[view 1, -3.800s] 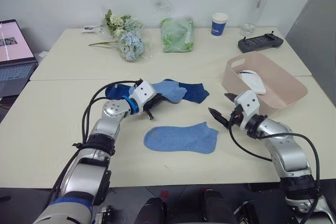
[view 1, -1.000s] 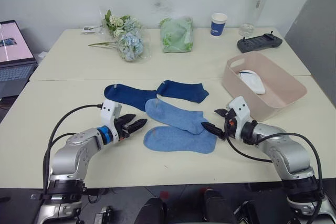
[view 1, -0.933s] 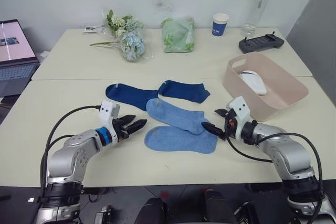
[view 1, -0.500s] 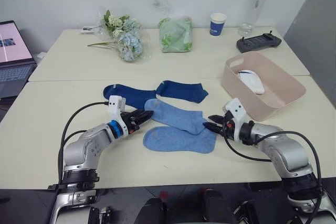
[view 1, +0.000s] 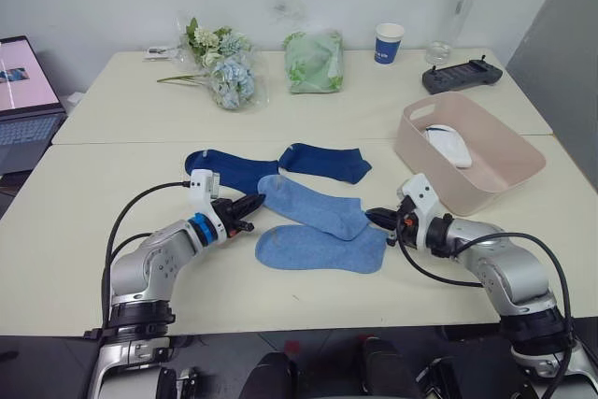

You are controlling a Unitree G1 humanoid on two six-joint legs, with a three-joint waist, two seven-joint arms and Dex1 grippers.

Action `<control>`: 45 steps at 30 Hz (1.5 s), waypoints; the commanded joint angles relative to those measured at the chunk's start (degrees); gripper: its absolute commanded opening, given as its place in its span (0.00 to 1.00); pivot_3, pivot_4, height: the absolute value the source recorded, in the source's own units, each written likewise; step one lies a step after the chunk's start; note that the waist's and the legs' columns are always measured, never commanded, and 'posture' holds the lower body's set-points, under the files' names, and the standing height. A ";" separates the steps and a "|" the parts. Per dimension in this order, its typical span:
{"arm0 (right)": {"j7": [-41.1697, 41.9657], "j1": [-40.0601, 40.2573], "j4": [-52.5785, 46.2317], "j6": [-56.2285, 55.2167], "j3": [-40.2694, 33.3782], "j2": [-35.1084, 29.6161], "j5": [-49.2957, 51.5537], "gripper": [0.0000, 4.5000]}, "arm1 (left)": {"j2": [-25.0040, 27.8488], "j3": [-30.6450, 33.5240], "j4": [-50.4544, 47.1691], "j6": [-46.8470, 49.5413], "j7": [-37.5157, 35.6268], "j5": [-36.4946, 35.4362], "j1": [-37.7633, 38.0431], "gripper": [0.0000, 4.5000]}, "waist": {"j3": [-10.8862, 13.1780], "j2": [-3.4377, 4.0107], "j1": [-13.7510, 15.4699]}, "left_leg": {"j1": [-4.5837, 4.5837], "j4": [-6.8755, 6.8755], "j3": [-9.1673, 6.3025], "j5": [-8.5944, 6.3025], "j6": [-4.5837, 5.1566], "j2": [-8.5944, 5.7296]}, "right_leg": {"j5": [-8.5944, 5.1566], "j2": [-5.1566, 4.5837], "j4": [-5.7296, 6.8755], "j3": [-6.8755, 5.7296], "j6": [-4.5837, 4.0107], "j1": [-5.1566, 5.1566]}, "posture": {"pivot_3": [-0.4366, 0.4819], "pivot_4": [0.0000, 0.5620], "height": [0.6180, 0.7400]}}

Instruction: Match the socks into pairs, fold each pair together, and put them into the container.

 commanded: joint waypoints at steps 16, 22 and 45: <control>0.67 -3.07 -0.76 3.89 -0.36 -0.38 1.16 0.40 | 2.32 0.17 -6.74 1.37 -0.14 -1.35 1.13 0.00 | 0.00 0.00 -0.01 | -0.01 0.00 0.00 0.00 0.00 0.00 | 0.00 0.00 -0.02 0.00 0.00 0.00 | 0.48 0.27 1.00; 0.45 -3.12 -0.53 5.02 0.18 -0.28 0.81 0.40 | 2.58 0.10 -6.81 1.28 -0.01 -1.27 1.36 0.00 | 0.00 0.00 -0.01 | -0.01 -0.01 0.00 0.00 0.00 0.00 | 0.00 0.00 -0.02 0.01 0.00 0.00 | 0.48 0.27 1.00; 4.10 -7.24 -0.19 9.11 -5.64 -1.56 7.40 0.01 | 2.65 0.12 -10.49 2.66 0.89 -2.35 1.75 0.00 | 0.00 0.00 -0.01 | -0.01 -0.01 0.00 0.00 0.00 0.01 | 0.00 0.00 -0.02 0.01 0.00 -0.01 | 0.48 0.27 1.00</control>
